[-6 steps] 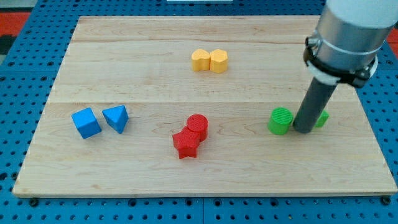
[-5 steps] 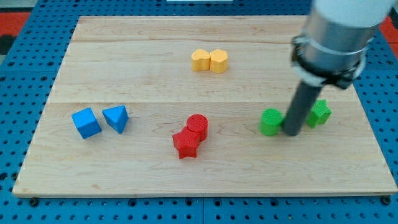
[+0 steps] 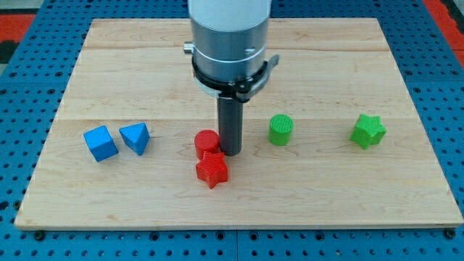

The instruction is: Separate the group of red blocks and group of blue blocks

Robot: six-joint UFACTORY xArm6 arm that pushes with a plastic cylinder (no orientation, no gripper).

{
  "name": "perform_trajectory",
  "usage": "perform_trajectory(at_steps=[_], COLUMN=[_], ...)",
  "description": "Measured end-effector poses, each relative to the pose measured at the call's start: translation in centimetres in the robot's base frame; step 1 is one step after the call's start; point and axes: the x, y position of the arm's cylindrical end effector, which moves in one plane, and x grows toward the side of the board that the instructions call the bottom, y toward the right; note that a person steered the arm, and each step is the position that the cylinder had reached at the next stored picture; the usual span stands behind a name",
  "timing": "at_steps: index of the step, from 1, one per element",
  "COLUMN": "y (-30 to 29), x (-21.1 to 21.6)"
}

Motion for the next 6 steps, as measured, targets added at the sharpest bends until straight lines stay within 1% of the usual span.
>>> perform_trajectory(at_steps=[1,2,4,5,6], y=[-2.3,-3.5,-9.4,-13.8,-17.1], x=[-0.3,-2.0,0.3,2.9,3.9])
